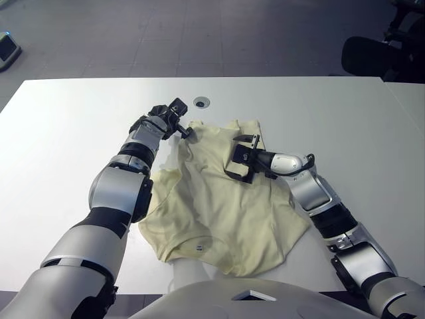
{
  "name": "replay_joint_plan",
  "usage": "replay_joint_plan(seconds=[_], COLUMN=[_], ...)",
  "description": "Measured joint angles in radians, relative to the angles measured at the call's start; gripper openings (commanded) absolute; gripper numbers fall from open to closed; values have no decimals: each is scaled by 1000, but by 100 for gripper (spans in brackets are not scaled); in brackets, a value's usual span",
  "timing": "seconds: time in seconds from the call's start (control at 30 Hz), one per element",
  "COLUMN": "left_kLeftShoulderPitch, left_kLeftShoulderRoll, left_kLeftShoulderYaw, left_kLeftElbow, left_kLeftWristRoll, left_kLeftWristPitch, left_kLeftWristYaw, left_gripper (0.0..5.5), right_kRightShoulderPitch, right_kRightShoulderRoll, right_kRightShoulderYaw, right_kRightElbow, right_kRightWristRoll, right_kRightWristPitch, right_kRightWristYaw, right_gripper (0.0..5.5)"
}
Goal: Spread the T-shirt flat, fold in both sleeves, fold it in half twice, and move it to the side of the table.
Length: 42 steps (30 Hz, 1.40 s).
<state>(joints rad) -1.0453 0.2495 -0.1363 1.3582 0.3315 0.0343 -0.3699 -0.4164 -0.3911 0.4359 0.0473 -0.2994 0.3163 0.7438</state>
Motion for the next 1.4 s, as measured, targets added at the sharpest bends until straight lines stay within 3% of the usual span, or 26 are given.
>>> replay_joint_plan(seconds=[0.53,0.93,1.23,1.4], left_kLeftShoulderPitch=[22,19,15,-40], left_kLeftShoulderRoll=[91,176,170,155], left_kLeftShoulderYaw=[-149,-238,-131,-26], left_kLeftElbow=[-86,-145,-106,-78], left_kLeftWristRoll=[37,36,-66,-141], left_kLeftWristPitch=[-40,-98,7,61], left_kLeftWristYaw=[-275,-592,-623,-507], left_gripper=[540,540,540,540], right_kRightShoulderPitch=[20,20,17,8], right_kRightShoulderRoll=[-18,-35,-37,-37], right_kRightShoulderYaw=[-34,-43,-51,-50], right_kRightElbow=[-11,-5,3,16], right_kRightWristRoll=[7,7,7,7], right_kRightWristPitch=[32,30,30,21], right_kRightWristYaw=[-31,-45,-54,-51], right_gripper=[538,538,538,538])
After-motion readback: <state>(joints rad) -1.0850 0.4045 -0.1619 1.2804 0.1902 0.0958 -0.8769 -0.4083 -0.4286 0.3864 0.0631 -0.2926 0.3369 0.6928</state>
